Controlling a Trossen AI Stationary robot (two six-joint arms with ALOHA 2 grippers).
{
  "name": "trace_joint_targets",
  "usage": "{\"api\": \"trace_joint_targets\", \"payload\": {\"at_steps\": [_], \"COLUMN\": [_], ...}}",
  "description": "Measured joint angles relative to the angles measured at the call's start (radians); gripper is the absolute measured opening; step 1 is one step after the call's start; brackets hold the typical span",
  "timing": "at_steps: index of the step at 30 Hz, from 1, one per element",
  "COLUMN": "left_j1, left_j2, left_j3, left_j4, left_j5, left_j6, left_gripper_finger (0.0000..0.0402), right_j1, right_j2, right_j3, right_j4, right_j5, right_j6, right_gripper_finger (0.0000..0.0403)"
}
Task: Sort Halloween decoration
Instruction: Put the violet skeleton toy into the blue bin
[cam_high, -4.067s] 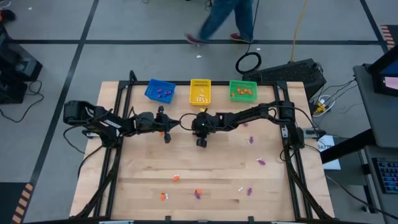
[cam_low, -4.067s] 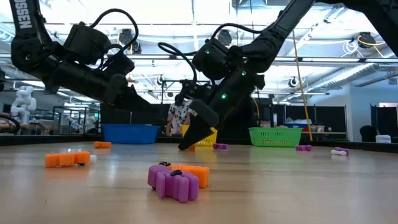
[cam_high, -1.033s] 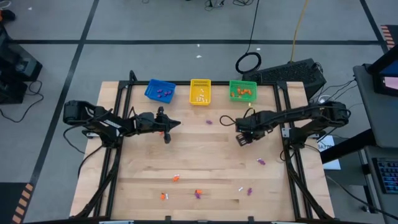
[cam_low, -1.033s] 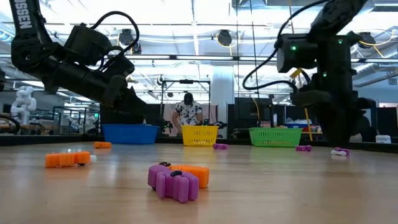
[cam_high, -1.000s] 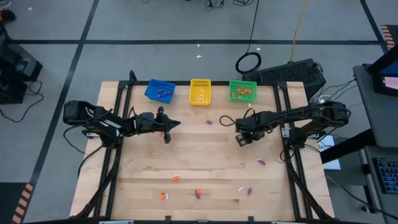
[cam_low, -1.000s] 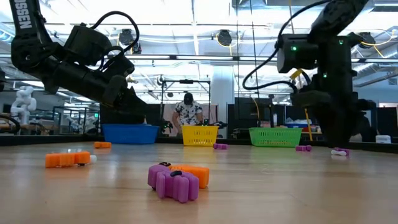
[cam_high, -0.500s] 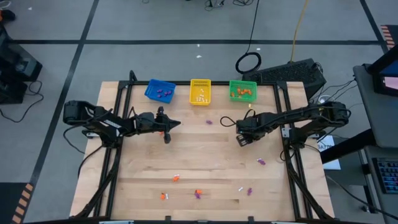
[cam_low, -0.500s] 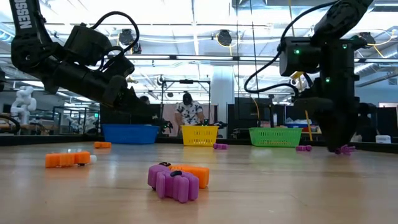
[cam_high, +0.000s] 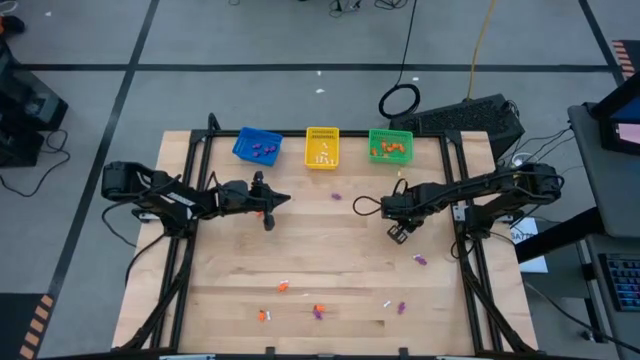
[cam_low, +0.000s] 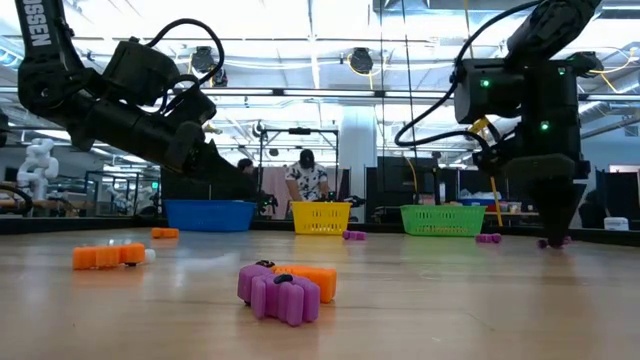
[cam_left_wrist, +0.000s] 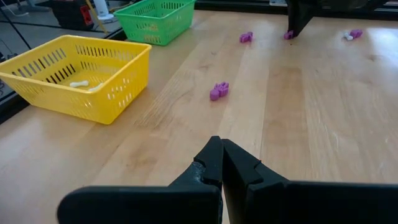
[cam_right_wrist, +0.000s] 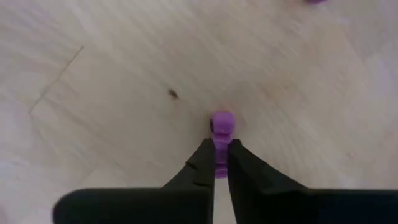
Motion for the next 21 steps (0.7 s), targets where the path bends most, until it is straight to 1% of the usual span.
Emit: {"api": "trace_joint_targets", "payload": {"at_steps": [4,8,10,12,16,21], "left_j1": [0.0,0.0,0.0,0.0,0.009,0.04], "left_j2": [0.0,0.0,0.0,0.0,0.0,-0.003], "left_j3": [0.0,0.0,-0.011,-0.029,-0.082,-0.143], "left_j4": [0.0,0.009,0.028,0.061,0.189,0.31], "left_j5": [0.0,-0.003,-0.003,-0.004,-0.004,-0.004], "left_j6": [0.002,0.009,0.015,0.016,0.026,0.026], "left_gripper_finger": [0.0002,0.0002,0.0002,0.0002,0.0002,0.0002], "right_j1": [0.017,0.057,0.087,0.112,0.149,0.151], "right_j2": [0.0,0.0,0.0,0.0,0.0,0.049], "right_j3": [0.003,0.04,0.06,0.072,0.073,0.073], "right_j4": [0.033,0.097,0.153,0.256,0.497,0.808], "right_j5": [0.0,0.006,0.036,0.062,0.128,0.244], "right_j6": [-0.031,-0.061,-0.078,-0.089,-0.138,-0.234], "right_gripper_finger": [0.0008,0.0008,0.0006,0.0005,0.0005,0.0005]}}
